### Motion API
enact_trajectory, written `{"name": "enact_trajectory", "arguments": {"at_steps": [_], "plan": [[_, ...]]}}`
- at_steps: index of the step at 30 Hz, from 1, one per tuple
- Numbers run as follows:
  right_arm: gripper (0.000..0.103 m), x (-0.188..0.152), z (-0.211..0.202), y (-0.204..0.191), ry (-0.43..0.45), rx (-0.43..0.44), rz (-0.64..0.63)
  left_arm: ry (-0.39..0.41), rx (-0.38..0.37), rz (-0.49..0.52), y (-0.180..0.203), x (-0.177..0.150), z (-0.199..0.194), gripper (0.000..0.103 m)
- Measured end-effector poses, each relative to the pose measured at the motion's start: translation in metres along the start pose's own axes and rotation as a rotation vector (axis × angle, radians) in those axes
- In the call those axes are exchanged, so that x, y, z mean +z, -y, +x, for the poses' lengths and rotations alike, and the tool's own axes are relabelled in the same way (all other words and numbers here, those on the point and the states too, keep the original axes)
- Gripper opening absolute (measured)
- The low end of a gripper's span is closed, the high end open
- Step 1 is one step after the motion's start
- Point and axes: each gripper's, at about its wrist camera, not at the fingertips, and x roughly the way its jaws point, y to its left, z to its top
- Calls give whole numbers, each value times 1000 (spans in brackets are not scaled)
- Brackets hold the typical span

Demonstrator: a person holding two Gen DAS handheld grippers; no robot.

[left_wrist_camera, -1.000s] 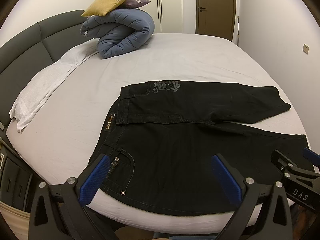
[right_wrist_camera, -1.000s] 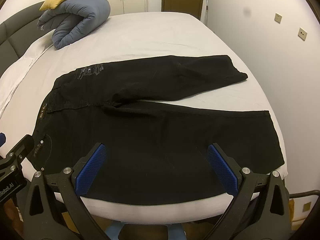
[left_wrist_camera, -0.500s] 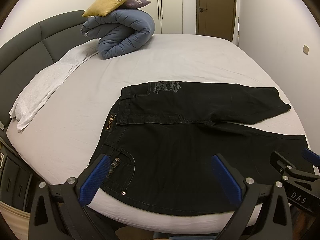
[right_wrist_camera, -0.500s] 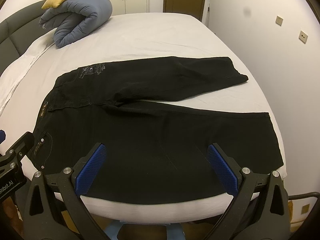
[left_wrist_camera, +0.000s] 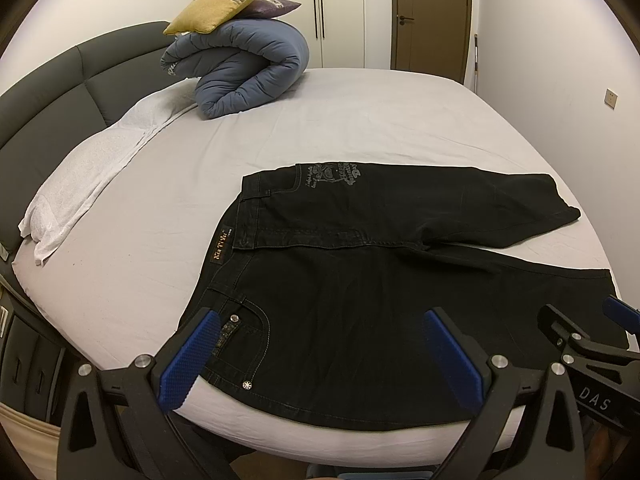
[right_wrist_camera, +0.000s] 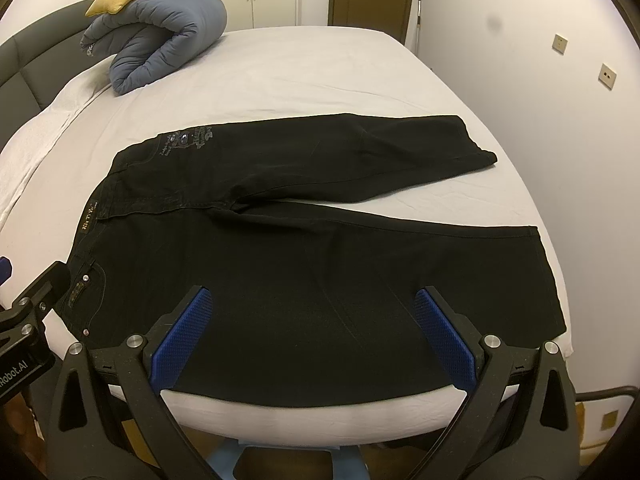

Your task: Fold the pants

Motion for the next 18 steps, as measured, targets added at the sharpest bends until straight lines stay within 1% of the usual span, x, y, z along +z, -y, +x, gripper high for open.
{"name": "enact_trajectory", "arguments": {"at_steps": [18], "plan": [[103, -3, 0, -2, -3, 2, -2, -2, 0, -2, 4, 4, -2, 103]]}}
